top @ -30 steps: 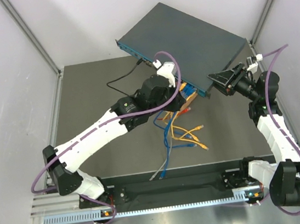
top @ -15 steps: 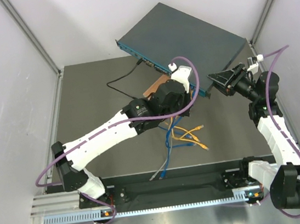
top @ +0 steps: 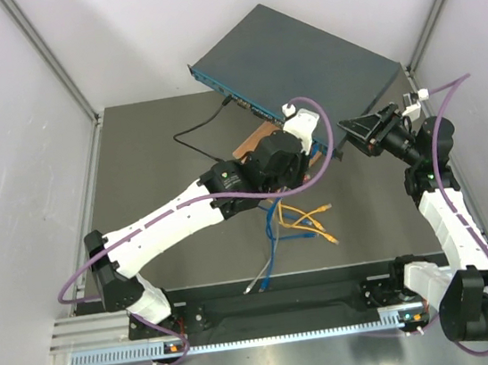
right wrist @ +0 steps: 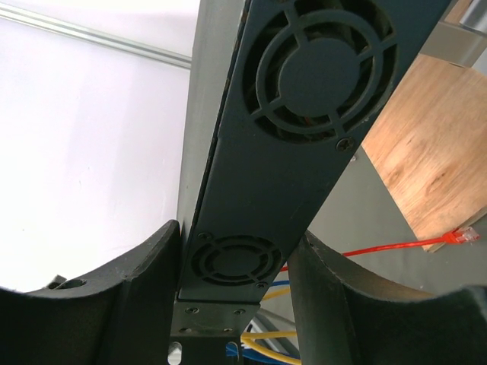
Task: Insert the plug into the switch port
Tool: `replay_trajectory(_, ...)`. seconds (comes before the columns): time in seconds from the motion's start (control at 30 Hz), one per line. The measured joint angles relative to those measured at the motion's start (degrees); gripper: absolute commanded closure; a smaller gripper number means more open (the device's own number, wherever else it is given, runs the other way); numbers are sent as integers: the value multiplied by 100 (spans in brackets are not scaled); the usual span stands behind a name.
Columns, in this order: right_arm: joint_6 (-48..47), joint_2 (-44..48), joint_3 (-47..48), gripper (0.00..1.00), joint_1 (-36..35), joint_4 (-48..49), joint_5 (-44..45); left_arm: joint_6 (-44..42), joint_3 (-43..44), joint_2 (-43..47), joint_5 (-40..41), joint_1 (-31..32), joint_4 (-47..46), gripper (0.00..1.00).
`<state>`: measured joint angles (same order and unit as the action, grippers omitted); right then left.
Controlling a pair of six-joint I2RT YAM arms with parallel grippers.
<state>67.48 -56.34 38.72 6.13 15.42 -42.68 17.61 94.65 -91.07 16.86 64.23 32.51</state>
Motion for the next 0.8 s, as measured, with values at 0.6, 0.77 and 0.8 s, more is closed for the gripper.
replay_trajectory(0.6,-17,0,0,100,0,9,13,-426,299,-223,52,-90,120,100)
replay_trajectory(0.77,7,0,-4,100,0,46,52,-424,553,-363,-9,-103,334,100)
replay_trajectory(0.8,7,0,-4,100,0,46,55,-426,603,-389,-33,-109,396,100)
